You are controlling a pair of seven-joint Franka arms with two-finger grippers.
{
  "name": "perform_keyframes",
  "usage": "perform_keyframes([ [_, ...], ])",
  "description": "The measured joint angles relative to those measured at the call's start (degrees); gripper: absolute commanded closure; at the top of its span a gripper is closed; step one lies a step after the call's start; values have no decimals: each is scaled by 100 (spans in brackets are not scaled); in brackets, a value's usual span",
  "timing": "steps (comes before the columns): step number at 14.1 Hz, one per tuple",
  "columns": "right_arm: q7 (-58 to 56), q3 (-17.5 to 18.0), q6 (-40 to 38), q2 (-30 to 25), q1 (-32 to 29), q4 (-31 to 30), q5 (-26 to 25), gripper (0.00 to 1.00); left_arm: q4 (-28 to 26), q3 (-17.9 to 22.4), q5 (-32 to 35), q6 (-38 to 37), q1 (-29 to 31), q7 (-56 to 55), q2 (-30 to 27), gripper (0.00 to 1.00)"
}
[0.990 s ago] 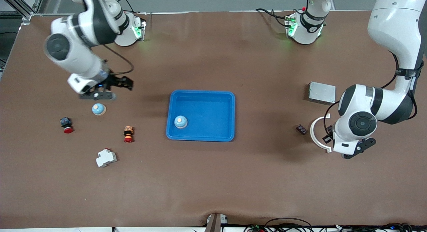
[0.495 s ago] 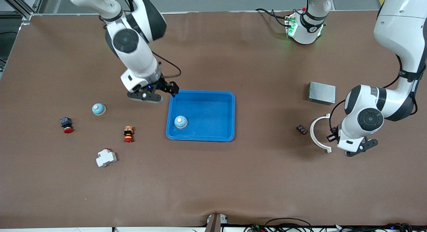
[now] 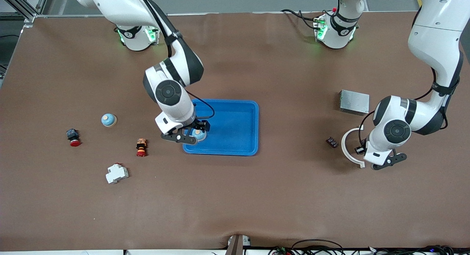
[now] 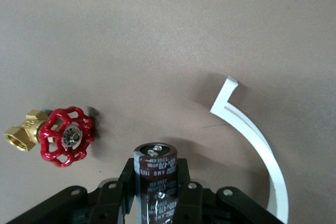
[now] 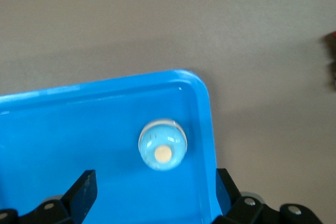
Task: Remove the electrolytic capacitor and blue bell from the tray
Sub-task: 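Grasp a bell with the right gripper while the left gripper lowers the capacitor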
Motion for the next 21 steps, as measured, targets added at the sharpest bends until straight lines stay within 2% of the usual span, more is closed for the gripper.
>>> perform_keyframes([
  [4,-42,6,527,583,14,46,0,0,-20,-2,158,-1,0,3,4,100],
  [7,-588,17,628,803,29,79,171,0,-75,-7,209,-1,-3,16,7,100],
  [10,-882,20,592,811,33,98,492,0,-114,-13,504,-1,-5,16,7,100],
  [21,-1195,39,513,911,76,-53,519,0,-186,-17,837,13,-36,17,74,100],
])
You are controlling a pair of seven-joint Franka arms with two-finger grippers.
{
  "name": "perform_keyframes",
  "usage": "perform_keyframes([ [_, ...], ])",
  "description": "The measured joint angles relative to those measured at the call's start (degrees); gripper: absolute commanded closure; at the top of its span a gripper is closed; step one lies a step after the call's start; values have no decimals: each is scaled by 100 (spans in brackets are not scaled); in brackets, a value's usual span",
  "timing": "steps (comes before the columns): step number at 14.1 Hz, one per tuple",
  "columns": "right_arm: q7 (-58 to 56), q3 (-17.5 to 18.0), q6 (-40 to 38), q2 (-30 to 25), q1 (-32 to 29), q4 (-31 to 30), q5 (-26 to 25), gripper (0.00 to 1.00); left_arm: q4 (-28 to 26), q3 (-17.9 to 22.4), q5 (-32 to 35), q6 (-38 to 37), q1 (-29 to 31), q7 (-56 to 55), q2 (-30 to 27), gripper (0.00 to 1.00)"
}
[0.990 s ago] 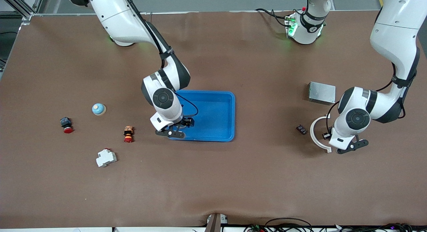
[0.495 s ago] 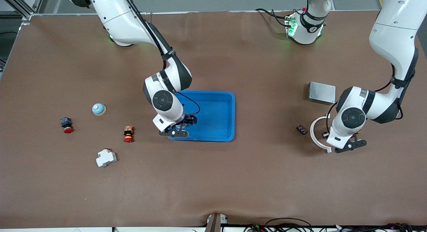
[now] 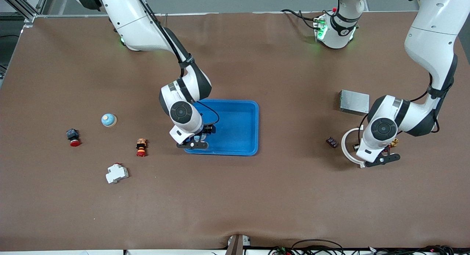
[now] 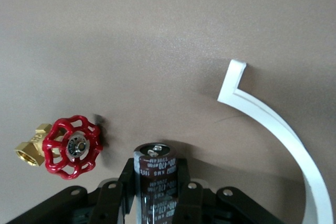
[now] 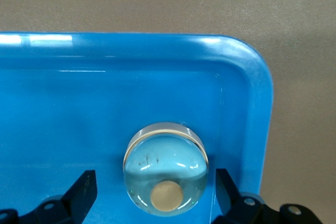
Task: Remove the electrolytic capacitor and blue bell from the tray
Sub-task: 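Grasp a bell with the right gripper while the left gripper lowers the capacitor, then lift the bell with the right gripper while the left gripper releases the capacitor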
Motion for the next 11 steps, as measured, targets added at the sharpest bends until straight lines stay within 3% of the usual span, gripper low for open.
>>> perform_keyframes([
  [2,-12,2,27,10,2,-5,0,0,-2,0,-6,152,28,-6,3,100],
  [4,-50,2,123,45,3,-17,0,43,-14,-1,-99,342,103,-17,5,100],
  [5,-129,3,145,61,5,-21,0,55,-19,-15,-200,397,143,-17,5,100],
  [8,-420,2,153,68,6,-20,0,74,-37,-347,-605,431,441,-17,4,100],
  [9,-445,1,154,68,6,-21,0,78,-55,-530,-637,431,611,-17,4,90],
  [11,-476,-1,158,68,6,-19,0,83,-74,-744,-644,432,855,-17,4,43],
])
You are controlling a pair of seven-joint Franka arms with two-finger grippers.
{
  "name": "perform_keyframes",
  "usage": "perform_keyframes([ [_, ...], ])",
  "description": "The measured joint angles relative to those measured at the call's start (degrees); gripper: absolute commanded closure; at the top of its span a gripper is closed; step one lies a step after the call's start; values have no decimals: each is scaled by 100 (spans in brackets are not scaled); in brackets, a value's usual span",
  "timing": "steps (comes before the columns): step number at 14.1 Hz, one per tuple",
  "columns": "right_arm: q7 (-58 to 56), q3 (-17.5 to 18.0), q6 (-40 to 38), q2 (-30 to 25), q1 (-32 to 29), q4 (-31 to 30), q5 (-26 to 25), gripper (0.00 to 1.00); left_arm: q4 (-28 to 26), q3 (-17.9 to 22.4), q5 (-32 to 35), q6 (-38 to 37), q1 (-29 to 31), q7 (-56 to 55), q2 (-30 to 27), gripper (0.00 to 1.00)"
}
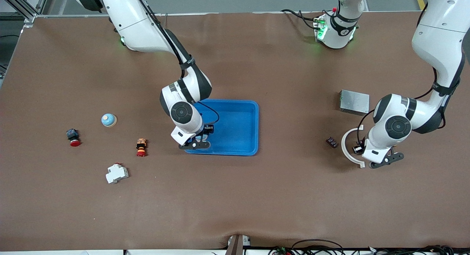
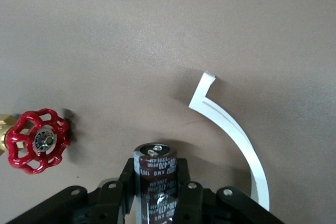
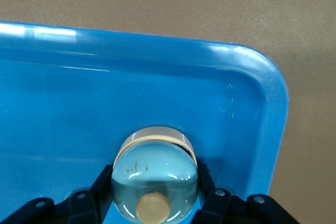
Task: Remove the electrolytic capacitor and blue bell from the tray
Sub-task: 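Lift the bell with the right gripper while the left gripper releases the capacitor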
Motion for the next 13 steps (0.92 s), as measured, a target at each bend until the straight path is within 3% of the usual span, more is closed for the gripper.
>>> perform_keyframes([
  [2,-5,-11,-29,0,-1,10,0,83,5,-56,0,36,73,2,-15,0],
  [4,-7,-43,-349,-59,-10,103,0,83,25,-113,-1,44,81,2,-148,0],
  [8,-781,-143,-1803,-642,-439,619,0,83,69,-401,-24,-126,119,112,-773,0],
  [11,-2062,-177,-2687,-969,-1201,1038,-7,83,254,-551,-747,-523,248,908,-1339,0],
  [13,-3047,-195,-3001,-982,-1712,1276,-123,83,637,-580,-1361,-1310,298,1713,-1606,0],
])
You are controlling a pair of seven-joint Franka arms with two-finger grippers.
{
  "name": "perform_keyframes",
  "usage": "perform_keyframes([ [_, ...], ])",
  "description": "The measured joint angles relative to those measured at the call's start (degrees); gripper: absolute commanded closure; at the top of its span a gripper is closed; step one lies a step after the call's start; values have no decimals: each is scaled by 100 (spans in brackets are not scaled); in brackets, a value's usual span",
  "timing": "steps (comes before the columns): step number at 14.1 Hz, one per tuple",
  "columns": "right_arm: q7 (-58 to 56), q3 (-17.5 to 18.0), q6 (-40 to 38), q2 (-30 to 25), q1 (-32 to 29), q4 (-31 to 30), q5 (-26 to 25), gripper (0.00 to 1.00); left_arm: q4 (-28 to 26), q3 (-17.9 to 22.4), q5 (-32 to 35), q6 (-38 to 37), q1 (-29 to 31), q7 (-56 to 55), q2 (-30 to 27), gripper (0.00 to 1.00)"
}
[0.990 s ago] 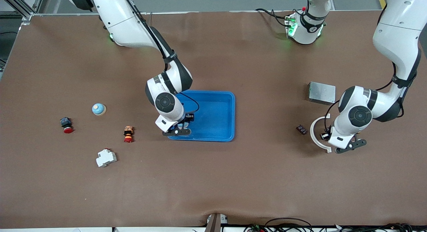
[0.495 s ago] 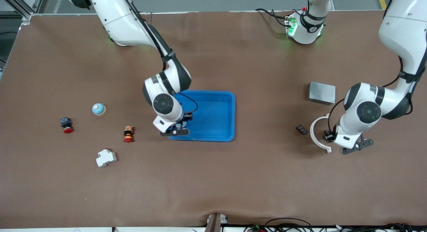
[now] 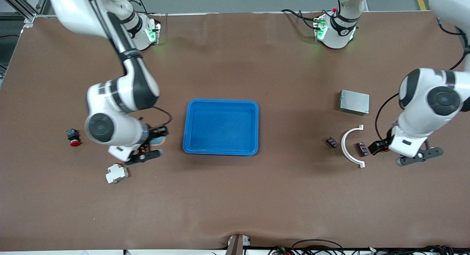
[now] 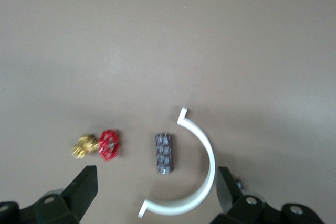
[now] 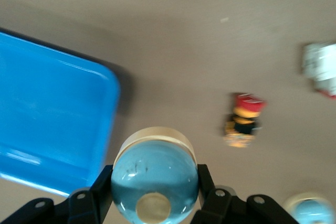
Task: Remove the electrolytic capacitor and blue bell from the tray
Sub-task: 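Lift the bell with the right gripper while the left gripper releases the capacitor, then lower the bell beside the white block and open the right gripper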
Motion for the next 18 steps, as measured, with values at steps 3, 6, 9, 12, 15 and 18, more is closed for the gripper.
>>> perform_keyframes([
  [3,-1380,-11,-189,0,-739,201,-441,83,588,-7,-375,-866,135,1471,-259,0],
  [6,-2633,-15,-66,21,-1439,234,-655,83,799,-7,-598,-1171,332,1954,-618,0],
  [9,-3535,-11,738,137,-1957,242,-892,83,1336,-10,-861,-1893,374,2099,-822,0],
  [12,-3982,-7,1321,550,-2195,238,-950,82,1731,-57,-1077,-2515,372,2126,-961,0],
  [15,-4128,-5,1781,996,-2281,234,-981,82,1872,-163,-1405,-2709,360,2136,-1361,0],
  [18,-4353,-5,2249,1340,-2358,231,-982,82,1872,-177,-1552,-3017,274,2684,-1750,0],
])
